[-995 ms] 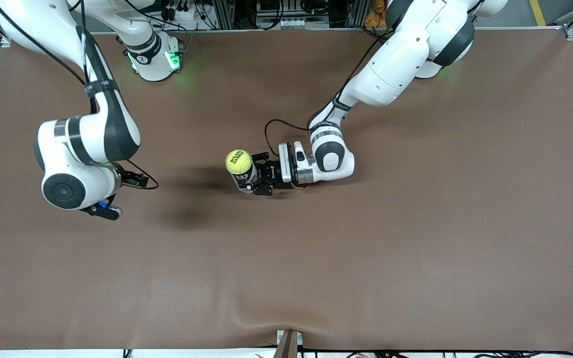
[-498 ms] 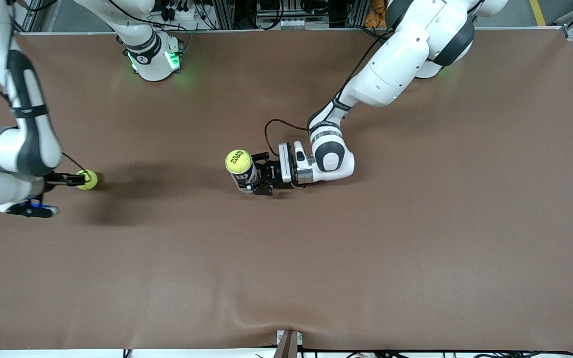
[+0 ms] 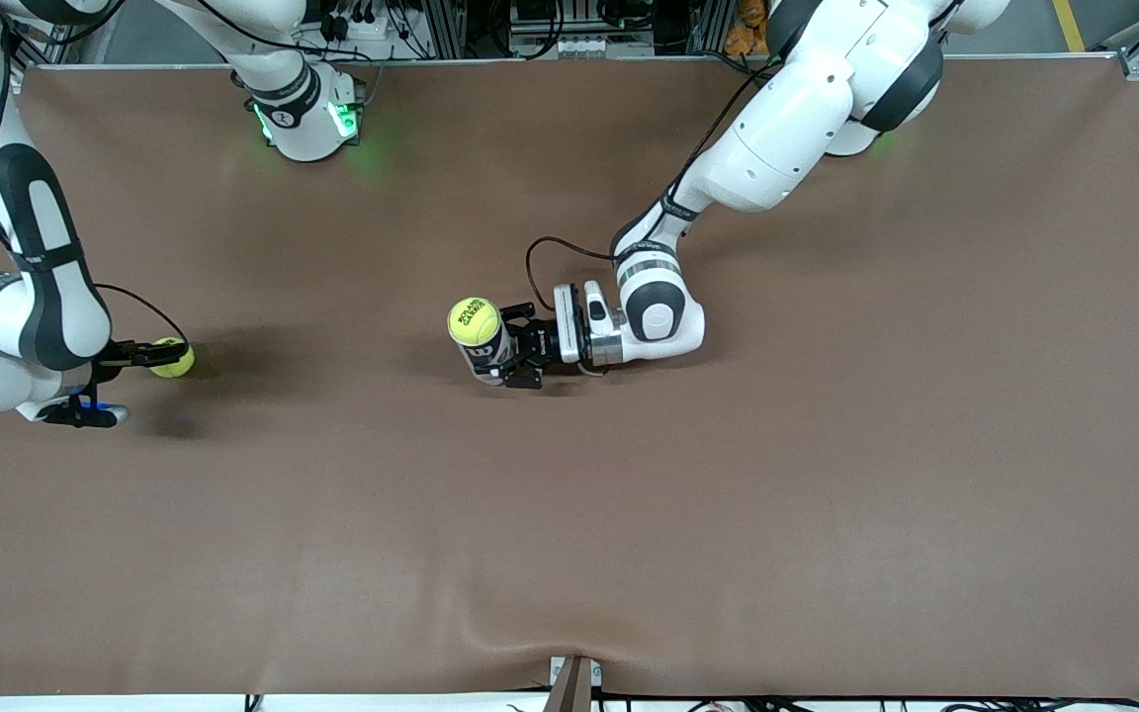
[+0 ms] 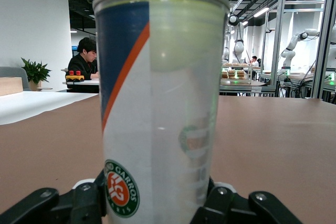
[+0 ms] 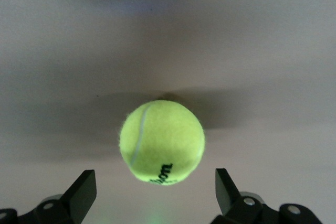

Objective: Insert tennis ball vertically with right arm
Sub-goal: 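Move the right gripper to the second tennis ball and grasp it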

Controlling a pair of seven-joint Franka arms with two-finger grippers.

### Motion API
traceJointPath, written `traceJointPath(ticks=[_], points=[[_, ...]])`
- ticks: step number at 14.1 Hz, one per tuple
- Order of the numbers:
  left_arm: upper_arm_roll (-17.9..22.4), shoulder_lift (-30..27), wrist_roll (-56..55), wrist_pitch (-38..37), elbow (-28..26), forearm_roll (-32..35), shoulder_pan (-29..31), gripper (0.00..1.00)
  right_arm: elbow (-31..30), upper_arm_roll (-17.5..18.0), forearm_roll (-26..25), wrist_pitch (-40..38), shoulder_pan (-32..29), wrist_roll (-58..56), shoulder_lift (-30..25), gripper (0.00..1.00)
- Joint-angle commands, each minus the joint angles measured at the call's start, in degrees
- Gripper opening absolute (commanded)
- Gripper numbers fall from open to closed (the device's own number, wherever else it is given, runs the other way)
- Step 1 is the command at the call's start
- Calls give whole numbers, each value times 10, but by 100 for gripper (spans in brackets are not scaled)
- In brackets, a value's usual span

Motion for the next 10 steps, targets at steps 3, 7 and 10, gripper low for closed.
traceJointPath(ticks=[3, 7, 10], points=[[-2, 3, 83, 3, -9, -29, -4, 63, -14, 12, 11, 16, -10, -12, 9, 100], [-2, 3, 83, 3, -9, -29, -4, 63, -22, 14, 11, 14, -9, -12, 8, 100], [-2, 3, 83, 3, -9, -29, -4, 63, -24, 13, 11, 17, -8, -13, 8, 100]])
